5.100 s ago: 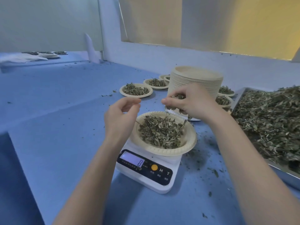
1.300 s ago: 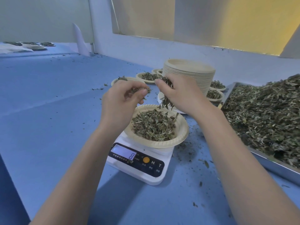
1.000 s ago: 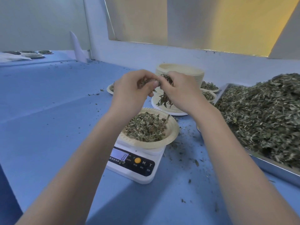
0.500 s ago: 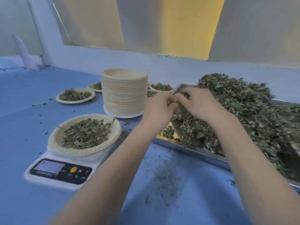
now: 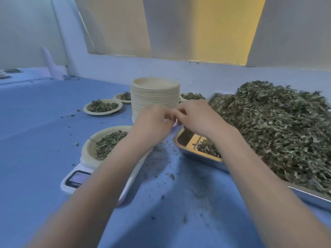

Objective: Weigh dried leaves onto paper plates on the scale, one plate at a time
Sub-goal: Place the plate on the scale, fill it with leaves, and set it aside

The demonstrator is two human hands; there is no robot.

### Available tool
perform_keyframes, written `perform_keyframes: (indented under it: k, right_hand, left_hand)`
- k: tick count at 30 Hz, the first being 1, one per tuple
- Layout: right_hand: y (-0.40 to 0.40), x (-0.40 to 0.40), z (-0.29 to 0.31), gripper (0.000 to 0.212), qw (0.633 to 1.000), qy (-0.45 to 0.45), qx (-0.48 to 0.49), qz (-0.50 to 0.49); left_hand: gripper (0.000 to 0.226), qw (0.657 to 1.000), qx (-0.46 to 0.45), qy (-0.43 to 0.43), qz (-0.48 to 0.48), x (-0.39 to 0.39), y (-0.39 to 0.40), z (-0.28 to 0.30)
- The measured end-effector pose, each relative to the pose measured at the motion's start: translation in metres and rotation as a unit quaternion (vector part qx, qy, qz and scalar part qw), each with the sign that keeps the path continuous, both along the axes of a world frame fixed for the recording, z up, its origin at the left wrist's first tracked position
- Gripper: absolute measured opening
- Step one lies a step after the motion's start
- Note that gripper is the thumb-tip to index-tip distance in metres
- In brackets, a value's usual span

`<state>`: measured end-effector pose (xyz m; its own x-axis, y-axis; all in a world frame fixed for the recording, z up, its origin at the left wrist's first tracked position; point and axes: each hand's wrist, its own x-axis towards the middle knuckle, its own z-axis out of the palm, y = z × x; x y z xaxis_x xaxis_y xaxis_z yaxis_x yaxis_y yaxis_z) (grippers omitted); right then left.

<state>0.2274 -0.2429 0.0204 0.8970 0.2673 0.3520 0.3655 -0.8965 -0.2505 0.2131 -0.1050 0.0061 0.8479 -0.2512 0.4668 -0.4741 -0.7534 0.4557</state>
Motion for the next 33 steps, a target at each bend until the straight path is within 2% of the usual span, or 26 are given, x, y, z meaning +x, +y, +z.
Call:
perform_keyframes:
  k: [4,7,10,14,17,20,23,25,27,29,33]
  right_hand:
    - [0.069,0.011,-0.009,0.038,0.997,0.004,0.040,0.071]
    - [0.108,0.015,-0.019,0.030,0.994,0.002,0.044,0.095]
    - [0.129,0.018,-0.029,0.022,0.993,0.028,0.047,0.103]
    - [0.128,0.024,-0.032,0.025,0.995,0.029,0.002,0.100]
    - [0.118,0.024,-0.026,0.030,0.995,0.048,0.020,0.086]
    - [0.109,0.025,-0.025,0.033,0.995,0.059,0.029,0.072]
    - [0.101,0.026,-0.026,0.047,0.995,0.096,-0.027,0.002]
    - [0.097,0.027,-0.029,0.057,0.983,0.140,-0.098,-0.069]
    - [0.096,0.028,-0.034,0.050,0.971,0.175,-0.128,-0.100]
    - [0.095,0.028,-0.037,0.047,0.972,0.181,-0.104,-0.109]
    - [0.097,0.028,-0.033,0.042,0.979,0.181,0.017,-0.097]
  left_hand:
    - [0.020,0.997,-0.032,0.015,0.072,-0.006,0.070,-0.004]
    - [0.020,0.993,-0.040,0.019,0.111,-0.010,0.115,-0.011]
    - [0.018,0.988,-0.050,0.023,0.142,-0.009,0.142,-0.021]
    - [0.016,0.981,-0.097,0.020,0.165,-0.005,0.150,-0.034]
    - [0.017,0.976,-0.129,0.003,0.175,-0.001,0.145,-0.045]
    - [0.018,0.974,-0.122,0.005,0.191,0.004,0.144,-0.053]
    - [0.025,0.967,-0.062,0.099,0.225,0.008,0.151,-0.056]
    - [0.014,0.956,-0.035,0.146,0.251,0.007,0.155,-0.057]
    - [0.012,0.950,-0.032,0.170,0.260,0.006,0.156,-0.058]
    - [0.012,0.950,-0.032,0.178,0.255,0.005,0.157,-0.054]
    - [0.021,0.948,-0.075,0.180,0.251,0.008,0.168,-0.033]
